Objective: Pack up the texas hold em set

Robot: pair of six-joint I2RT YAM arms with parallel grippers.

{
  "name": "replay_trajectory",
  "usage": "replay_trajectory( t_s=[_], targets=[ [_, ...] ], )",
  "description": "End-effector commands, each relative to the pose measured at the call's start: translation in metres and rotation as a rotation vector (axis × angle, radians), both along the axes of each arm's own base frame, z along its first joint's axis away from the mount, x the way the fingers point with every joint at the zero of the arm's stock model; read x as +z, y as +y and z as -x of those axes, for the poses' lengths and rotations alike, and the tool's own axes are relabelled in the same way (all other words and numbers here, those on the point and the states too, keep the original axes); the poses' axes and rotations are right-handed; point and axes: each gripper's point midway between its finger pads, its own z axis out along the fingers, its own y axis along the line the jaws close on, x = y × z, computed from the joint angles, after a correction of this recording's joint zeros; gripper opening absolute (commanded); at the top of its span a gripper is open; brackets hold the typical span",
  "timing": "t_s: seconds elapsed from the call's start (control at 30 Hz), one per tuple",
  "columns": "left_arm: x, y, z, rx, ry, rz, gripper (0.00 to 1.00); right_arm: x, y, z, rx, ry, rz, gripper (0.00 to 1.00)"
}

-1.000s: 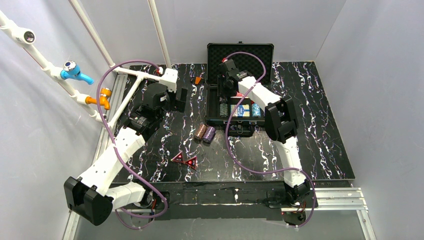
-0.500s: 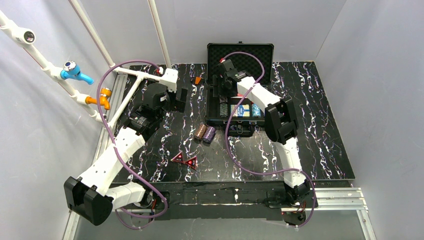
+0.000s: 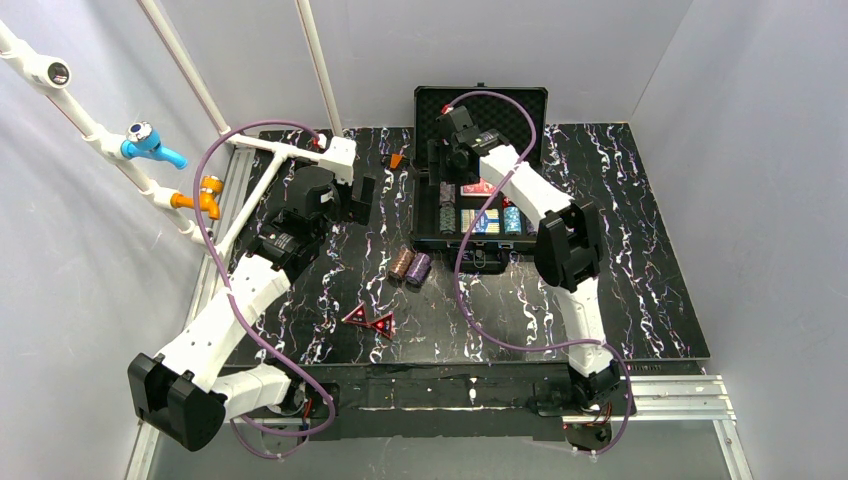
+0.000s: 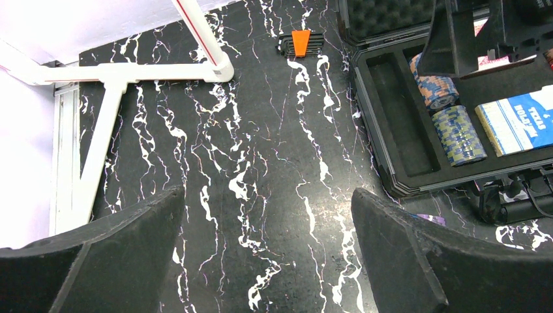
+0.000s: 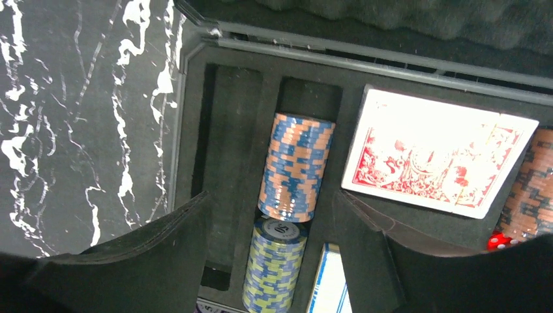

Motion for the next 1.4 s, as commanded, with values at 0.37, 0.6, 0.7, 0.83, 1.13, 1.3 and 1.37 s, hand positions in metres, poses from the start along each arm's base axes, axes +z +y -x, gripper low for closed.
replay_trajectory(
  t_s=[0.37, 0.6, 0.7, 0.83, 1.13, 1.3, 1.37],
  targets=[
    [0.013, 0.002, 0.004, -0.004, -0.034, 0.001, 0.99, 0.032, 0.01, -0.058, -0.021, -0.191, -0.039, 0.41],
    [0.013, 0.001, 0.004, -0.006, -0.033, 0.002, 0.99, 0.005, 0.007, -0.073, -0.025, -0.165, -0.037, 0.32],
    [0.012, 0.001, 0.004, -0.006, -0.031, 0.001, 0.99, -0.005, 0.004, -0.075, -0.028, -0.149, -0.031, 0.32],
    [0.012, 0.0, 0.004, -0.01, -0.03, 0.006, 0.99, -0.017, 0.005, -0.072, -0.005, -0.115, -0.034, 0.31],
    [0.012, 0.0, 0.004, -0.012, -0.029, 0.007, 0.99, -0.029, 0.005, -0.052, 0.052, -0.046, -0.032, 0.25],
    [0.013, 0.0, 0.004, -0.012, -0.03, 0.008, 0.99, -0.032, 0.003, -0.038, 0.07, -0.005, -0.036, 0.23],
    [0.013, 0.0, 0.004, -0.011, -0.031, 0.007, 0.99, -0.031, 0.001, -0.033, 0.069, 0.009, -0.037, 0.23]
  ],
)
